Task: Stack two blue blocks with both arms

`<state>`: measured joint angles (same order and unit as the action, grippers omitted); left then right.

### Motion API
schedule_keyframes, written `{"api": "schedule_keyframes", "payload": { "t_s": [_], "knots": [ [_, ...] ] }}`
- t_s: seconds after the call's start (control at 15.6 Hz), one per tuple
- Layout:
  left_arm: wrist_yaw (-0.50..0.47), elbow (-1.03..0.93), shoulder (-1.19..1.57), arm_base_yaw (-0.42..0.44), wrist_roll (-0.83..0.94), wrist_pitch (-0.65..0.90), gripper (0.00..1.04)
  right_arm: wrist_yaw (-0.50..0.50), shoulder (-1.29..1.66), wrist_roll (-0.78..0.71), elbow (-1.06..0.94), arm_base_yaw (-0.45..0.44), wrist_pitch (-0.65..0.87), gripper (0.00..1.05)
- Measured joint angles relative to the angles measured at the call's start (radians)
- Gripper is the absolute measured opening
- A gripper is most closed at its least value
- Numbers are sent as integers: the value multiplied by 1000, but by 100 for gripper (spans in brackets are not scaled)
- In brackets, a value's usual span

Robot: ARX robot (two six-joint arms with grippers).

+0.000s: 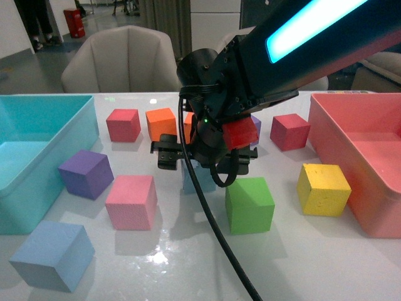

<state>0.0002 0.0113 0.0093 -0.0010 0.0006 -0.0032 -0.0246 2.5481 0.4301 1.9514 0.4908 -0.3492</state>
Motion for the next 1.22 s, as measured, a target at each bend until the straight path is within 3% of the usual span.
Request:
{"api": "schedule_keyframes", "payload": {
  "t_s": [0.06, 0.32, 0.58, 0.9, 1.09, 1.15, 1.22],
  "knots": [
    [0, 0, 0, 0, 0, 0, 98, 0, 0, 0, 0, 0, 2, 99],
    [0, 0, 0, 0, 0, 0, 98, -1, -16, 3, -11, 0, 22, 98],
    [0, 0, 0, 0, 0, 0, 98, -45, -276, -8, -233, 1, 174, 98],
    [0, 0, 0, 0, 0, 0, 98, -109, -789, -67, -732, -34, 515, 98],
    [0, 0, 0, 0, 0, 0, 98, -146, -1041, -117, -959, -47, 606, 98],
    [0, 0, 0, 0, 0, 0, 98, -171, -1119, -140, -1034, -47, 629, 98],
    [0, 0, 0, 0, 0, 0, 98, -267, -1217, -200, -1155, -39, 763, 92]
  ]
}}
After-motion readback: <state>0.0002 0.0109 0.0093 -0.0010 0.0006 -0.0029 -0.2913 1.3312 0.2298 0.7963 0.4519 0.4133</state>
